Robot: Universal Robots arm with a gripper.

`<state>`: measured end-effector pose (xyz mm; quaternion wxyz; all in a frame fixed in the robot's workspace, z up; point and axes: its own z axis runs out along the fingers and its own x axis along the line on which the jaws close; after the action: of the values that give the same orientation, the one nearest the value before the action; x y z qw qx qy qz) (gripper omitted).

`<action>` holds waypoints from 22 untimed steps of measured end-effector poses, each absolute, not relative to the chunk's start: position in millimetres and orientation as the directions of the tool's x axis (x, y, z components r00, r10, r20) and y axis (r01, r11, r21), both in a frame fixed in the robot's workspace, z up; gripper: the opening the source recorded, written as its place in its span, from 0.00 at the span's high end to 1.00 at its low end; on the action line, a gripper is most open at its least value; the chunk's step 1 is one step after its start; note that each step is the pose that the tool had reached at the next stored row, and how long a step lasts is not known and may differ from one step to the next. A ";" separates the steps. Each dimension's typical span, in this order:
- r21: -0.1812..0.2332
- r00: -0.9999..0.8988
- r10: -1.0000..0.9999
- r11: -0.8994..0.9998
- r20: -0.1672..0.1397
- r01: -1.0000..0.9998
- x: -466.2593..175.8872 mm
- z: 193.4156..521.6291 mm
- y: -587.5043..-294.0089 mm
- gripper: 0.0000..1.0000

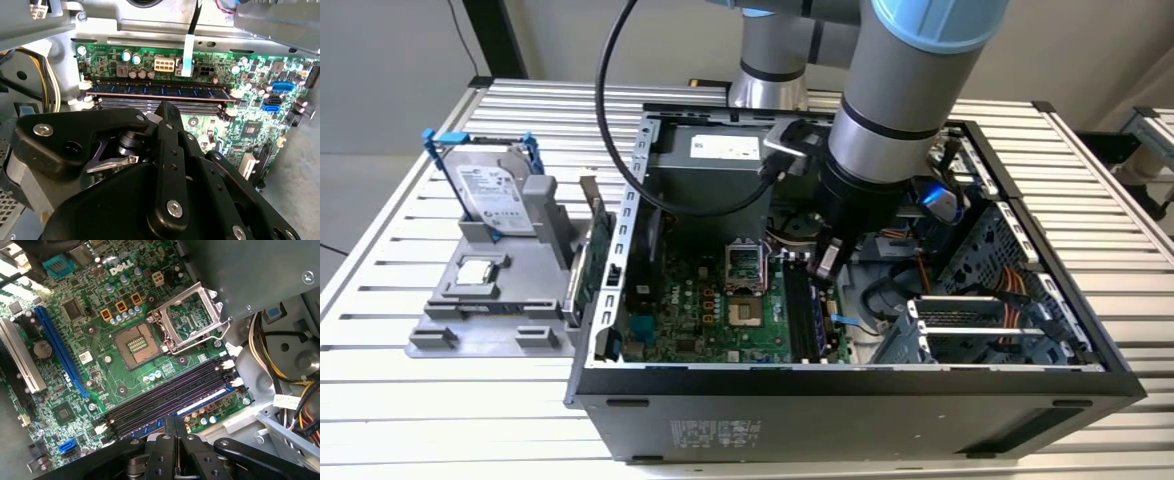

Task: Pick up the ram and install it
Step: 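Press down the ram until it locks into place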

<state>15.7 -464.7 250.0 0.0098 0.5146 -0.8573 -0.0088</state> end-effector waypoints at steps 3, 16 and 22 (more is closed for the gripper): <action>0.025 -0.454 -0.891 0.454 0.008 -0.891 15.7 250.0 -464.7 1.00; 0.026 -0.395 -0.919 0.395 0.007 -0.919 16.8 249.9 -464.3 1.00; 0.026 -0.334 -0.943 0.334 0.008 -0.942 17.0 250.0 -464.1 1.00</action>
<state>17.0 -464.1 250.0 0.0105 0.5771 -0.8166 -0.0082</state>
